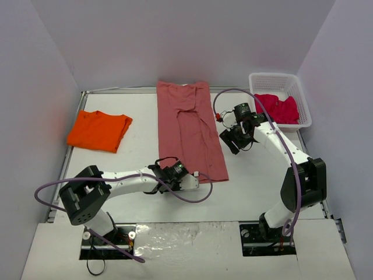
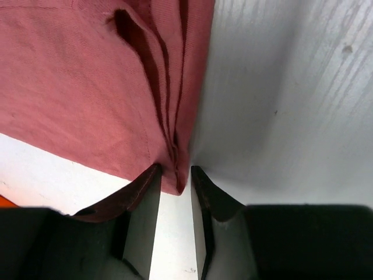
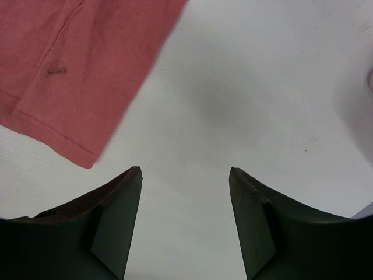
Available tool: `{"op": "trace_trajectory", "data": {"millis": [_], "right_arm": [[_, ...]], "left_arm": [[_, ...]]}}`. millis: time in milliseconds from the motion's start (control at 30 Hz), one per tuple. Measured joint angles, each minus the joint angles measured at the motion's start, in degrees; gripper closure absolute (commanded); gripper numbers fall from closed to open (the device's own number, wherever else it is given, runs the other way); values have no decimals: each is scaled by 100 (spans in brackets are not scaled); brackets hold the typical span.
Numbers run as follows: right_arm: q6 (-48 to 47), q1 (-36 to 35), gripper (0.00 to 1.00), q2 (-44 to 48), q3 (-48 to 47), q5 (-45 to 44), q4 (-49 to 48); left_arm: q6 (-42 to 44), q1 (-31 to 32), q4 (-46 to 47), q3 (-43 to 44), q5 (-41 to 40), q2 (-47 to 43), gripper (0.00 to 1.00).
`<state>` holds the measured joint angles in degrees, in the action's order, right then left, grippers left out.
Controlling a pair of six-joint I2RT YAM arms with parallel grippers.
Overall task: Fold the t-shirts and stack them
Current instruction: Grab the bottom of the folded rectangular tshirt with both arms
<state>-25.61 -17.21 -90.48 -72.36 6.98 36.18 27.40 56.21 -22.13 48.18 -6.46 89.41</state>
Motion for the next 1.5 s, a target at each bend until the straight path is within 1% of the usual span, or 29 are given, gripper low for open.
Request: {"op": "trace_trajectory", "data": {"millis": [33, 67, 100, 133, 333, 467, 600, 800, 933, 1033, 1200, 1367, 1500], "right_arm": [[0, 0, 43, -17, 0, 4, -2], [-2, 0, 43, -31, 0, 9, 0], [-2, 0, 43, -37, 0, 9, 0], [-2, 0, 43, -39, 0, 11, -2], [-13, 0, 43, -42, 0, 74, -2], [-17, 0, 48, -52, 0, 129, -2], [-35, -13, 46, -55, 2, 243, -2], [-264, -131, 47, 87, 243, 407, 2], [-535, -168, 44, 378, 542, 597, 0], [-876, -168, 41, 662, 846, 813, -31], [-1574, -168, 41, 1115, 1416, 1279, -76], [-2039, -168, 42, 1082, 1554, 1652, -111], [-2260, -168, 43, 824, 1569, 1888, -136]], "left_arm": [[-13, 0, 20, 0, -20, 15, 78], [-35, 0, 46, 2, -50, 35, 84], [-70, 4, 61, 7, -79, 59, 95], [-101, 7, 81, 13, -96, 90, 97], [-109, 15, 151, 44, -225, 181, 98], [-127, 15, 170, 44, -273, 188, 98], [-155, -61, 138, 46, -173, 116, 98], [-164, -404, 59, 68, 68, -595, 98], [-170, -516, 57, 179, 188, -831, 98], [-199, -595, 39, 197, 328, -804, 98], [-240, -802, 31, 197, 507, -640, 98], [-260, -946, 33, 197, 562, -566, 98], [-275, -1005, 35, 201, 595, -476, 98]]}}
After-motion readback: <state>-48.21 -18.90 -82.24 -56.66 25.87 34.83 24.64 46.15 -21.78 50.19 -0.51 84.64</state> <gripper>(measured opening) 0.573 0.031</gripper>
